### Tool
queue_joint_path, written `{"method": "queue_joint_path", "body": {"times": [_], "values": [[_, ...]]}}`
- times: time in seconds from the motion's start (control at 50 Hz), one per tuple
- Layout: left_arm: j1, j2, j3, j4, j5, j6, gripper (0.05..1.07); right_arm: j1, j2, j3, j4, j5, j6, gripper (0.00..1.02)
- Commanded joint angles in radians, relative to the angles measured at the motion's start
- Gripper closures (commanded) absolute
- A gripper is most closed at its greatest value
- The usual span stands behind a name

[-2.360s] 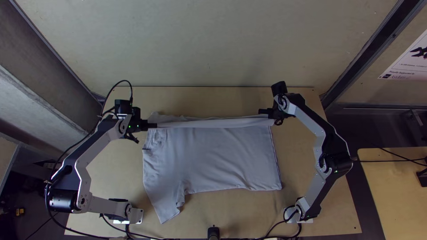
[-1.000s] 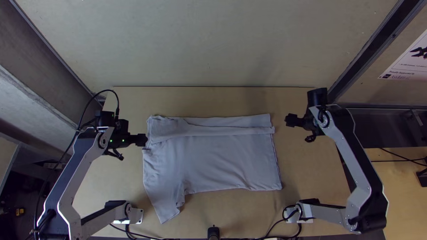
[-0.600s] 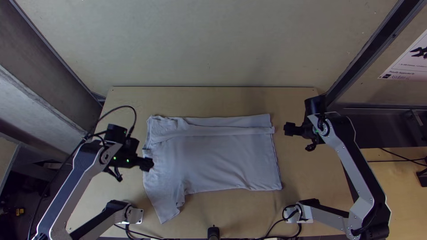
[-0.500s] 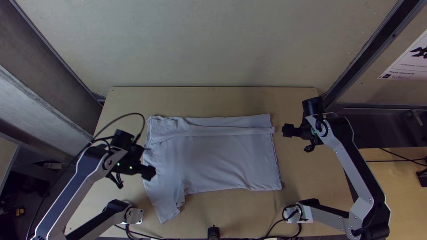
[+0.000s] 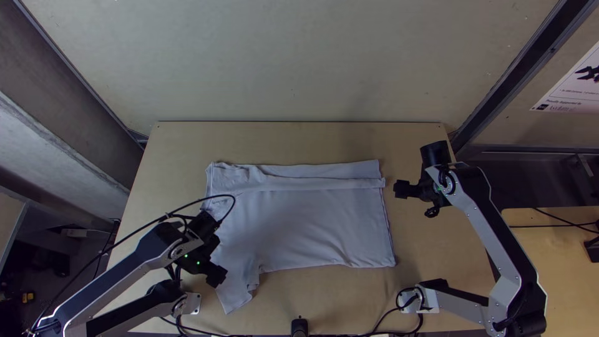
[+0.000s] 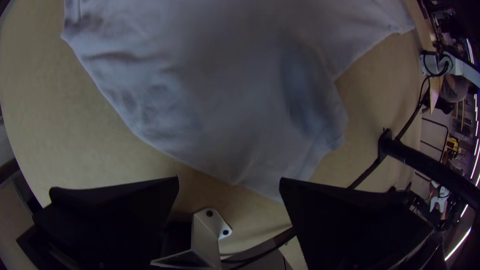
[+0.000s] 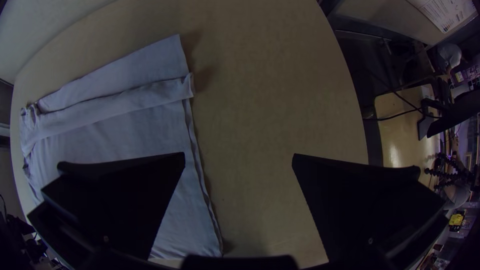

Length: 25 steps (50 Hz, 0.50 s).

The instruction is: Fold the t-shirt

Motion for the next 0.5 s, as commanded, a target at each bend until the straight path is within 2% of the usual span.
{"method": "queue_joint_path", "body": {"times": [0.0, 0.12, 0.18, 0.4, 0.48], "values": [[-0.03, 0.033, -0.031, -0.022, -0.004, -0.042, 0.11, 0.007, 0.002, -0.022, -0.011, -0.001, 0.009, 0.04], [-0.064, 0.085, -0.033, -0.017, 0.007, -0.065, 0.11, 0.01, 0.008, -0.024, -0.011, -0.001, 0.009, 0.04], [-0.09, 0.125, -0.049, -0.005, 0.008, -0.09, 0.17, 0.01, 0.012, -0.022, -0.011, -0.003, 0.009, 0.04], [-0.136, 0.211, -0.083, 0.056, -0.007, -0.136, 0.18, 0.011, 0.02, -0.022, -0.009, -0.006, 0.009, 0.04], [-0.134, 0.241, -0.094, 0.082, -0.033, -0.142, 0.25, 0.01, 0.022, -0.025, -0.011, -0.006, 0.007, 0.04]]}}
